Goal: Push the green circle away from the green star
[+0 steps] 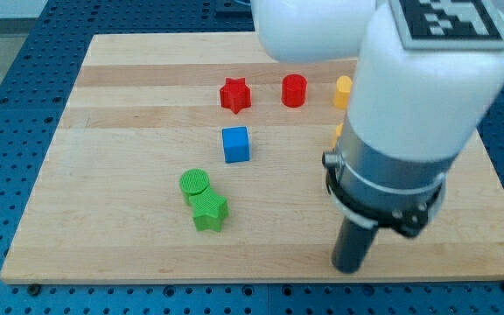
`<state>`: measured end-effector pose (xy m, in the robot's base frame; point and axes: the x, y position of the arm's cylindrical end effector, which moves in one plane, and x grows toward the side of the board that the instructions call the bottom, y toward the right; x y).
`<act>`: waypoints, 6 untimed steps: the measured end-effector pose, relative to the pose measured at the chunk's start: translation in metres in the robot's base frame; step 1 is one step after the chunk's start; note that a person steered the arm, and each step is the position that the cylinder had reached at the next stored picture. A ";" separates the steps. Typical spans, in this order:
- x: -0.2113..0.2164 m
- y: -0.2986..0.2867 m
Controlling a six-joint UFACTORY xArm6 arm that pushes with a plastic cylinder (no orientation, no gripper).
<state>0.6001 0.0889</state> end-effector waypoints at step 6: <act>-0.084 -0.240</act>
